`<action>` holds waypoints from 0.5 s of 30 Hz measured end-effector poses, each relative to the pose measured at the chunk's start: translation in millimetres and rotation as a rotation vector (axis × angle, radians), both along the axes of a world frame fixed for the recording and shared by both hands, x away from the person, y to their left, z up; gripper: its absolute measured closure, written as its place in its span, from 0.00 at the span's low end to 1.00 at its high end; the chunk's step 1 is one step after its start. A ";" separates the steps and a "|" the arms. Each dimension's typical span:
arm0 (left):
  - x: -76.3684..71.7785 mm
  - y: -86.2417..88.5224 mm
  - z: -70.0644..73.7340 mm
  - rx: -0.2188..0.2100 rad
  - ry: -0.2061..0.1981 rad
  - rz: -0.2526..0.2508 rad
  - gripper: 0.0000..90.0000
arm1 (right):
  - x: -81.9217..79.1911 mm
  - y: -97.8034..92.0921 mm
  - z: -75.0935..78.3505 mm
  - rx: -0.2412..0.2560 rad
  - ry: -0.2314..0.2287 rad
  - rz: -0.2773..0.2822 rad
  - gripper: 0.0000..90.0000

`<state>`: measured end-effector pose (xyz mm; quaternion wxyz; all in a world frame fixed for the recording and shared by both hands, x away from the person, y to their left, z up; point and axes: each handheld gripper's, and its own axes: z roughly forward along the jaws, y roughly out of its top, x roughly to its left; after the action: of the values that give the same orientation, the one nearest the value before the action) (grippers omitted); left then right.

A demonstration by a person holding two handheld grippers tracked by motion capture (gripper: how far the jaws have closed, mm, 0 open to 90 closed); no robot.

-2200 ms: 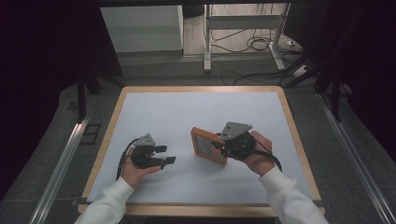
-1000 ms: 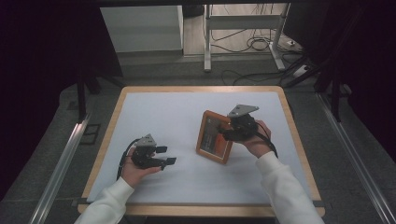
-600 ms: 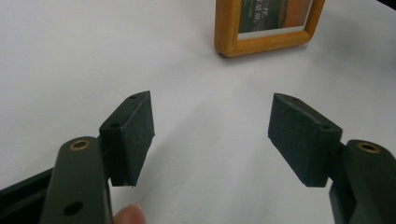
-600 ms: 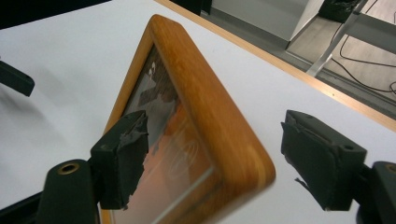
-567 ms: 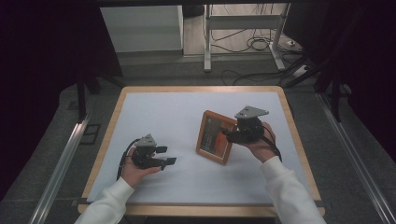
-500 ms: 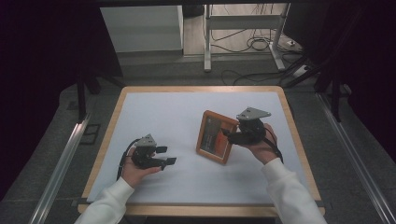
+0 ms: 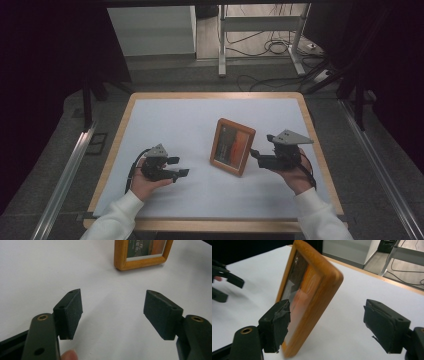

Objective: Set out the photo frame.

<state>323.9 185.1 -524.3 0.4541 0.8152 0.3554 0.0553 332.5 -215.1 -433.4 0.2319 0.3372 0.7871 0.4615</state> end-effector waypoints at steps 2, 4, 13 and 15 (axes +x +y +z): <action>-0.1 -0.6 -0.2 -0.002 0.000 0.002 0.34 | -7.9 -1.6 -3.2 0.011 -0.003 0.004 0.27; -0.1 -0.9 -0.1 0.001 -0.002 0.000 0.34 | -15.9 -1.8 -6.8 0.023 -0.003 0.020 0.31; -2.0 -0.3 1.7 0.006 -0.020 0.015 0.33 | -37.0 8.4 -40.4 -0.019 0.065 0.098 0.44; -2.4 -0.8 1.6 0.013 -0.024 0.016 0.33 | -36.4 12.9 -48.1 -0.035 0.085 0.111 0.51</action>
<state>321.5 184.3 -522.7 0.4524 0.8146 0.3559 0.0710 296.0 -202.2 -481.5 0.1779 0.3082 0.8217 0.4452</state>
